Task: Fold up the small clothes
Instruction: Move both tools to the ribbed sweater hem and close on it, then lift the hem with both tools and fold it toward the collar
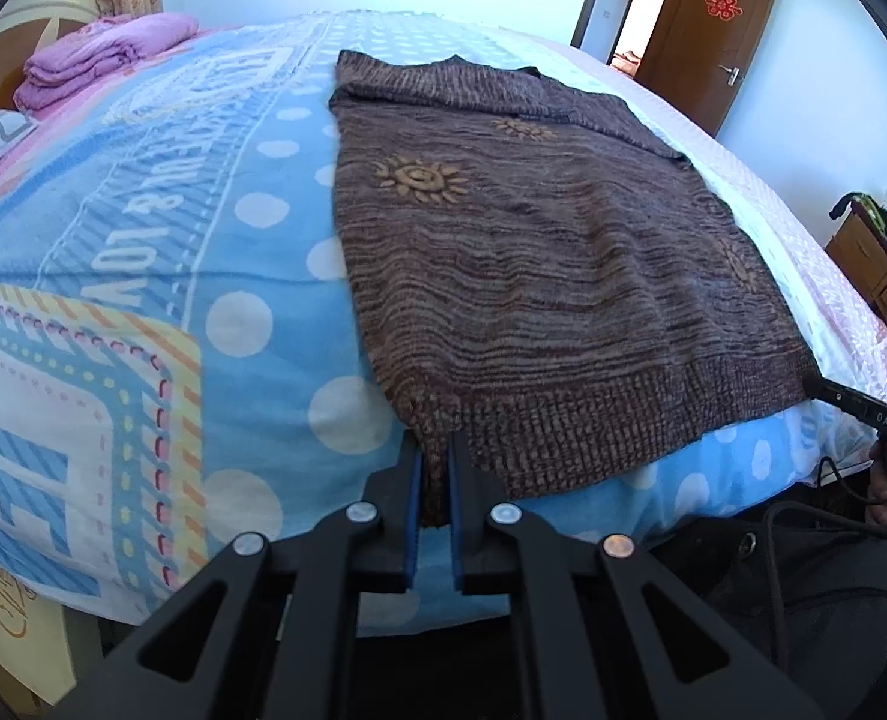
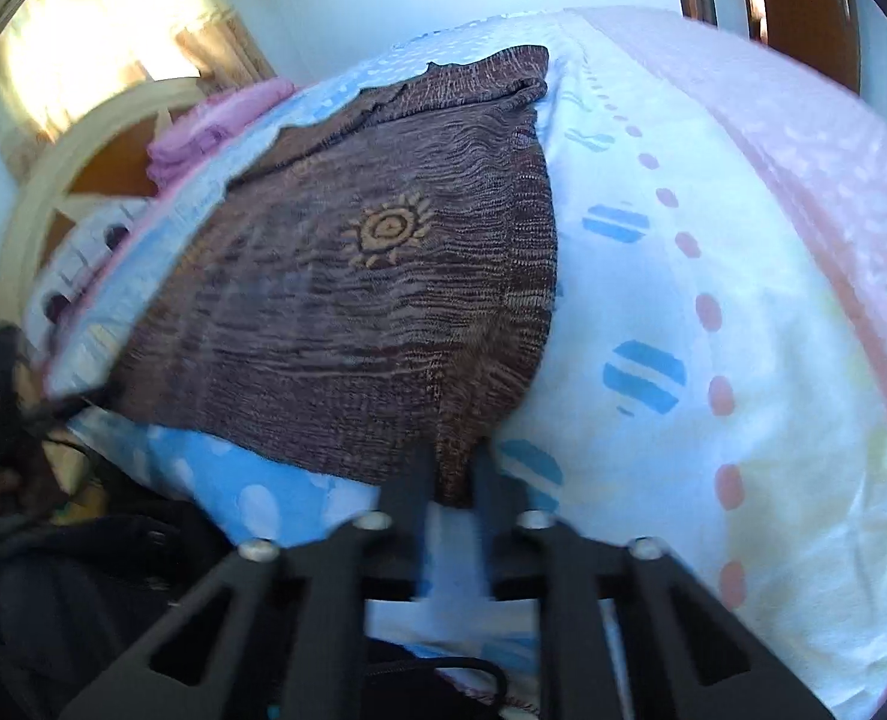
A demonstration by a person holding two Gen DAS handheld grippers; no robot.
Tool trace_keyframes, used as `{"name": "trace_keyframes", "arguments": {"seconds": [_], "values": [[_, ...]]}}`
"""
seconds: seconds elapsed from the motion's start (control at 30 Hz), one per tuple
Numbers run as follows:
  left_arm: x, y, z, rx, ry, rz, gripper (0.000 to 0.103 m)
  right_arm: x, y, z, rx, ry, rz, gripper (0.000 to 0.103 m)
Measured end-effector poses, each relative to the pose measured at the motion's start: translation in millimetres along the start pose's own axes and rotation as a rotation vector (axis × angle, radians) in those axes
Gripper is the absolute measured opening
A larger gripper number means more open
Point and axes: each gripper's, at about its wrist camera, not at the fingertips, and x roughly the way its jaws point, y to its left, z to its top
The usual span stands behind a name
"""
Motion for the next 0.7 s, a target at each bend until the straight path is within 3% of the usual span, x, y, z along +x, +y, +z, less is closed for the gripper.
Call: {"name": "trace_keyframes", "arguments": {"seconds": [0.2, 0.4, 0.7], "values": [[-28.4, -0.3, 5.5, 0.004, -0.084, -0.008, 0.008, -42.3, 0.8, 3.1, 0.002, -0.121, 0.043, 0.006], [-22.4, 10.3, 8.2, -0.039, -0.067, -0.028, 0.008, -34.7, -7.2, 0.4, 0.054, -0.095, 0.088, 0.006], [-35.2, 17.3, 41.0, -0.058, -0.141, -0.066, 0.008, -48.1, -0.2, 33.1, 0.047, -0.175, 0.114, 0.006]]}}
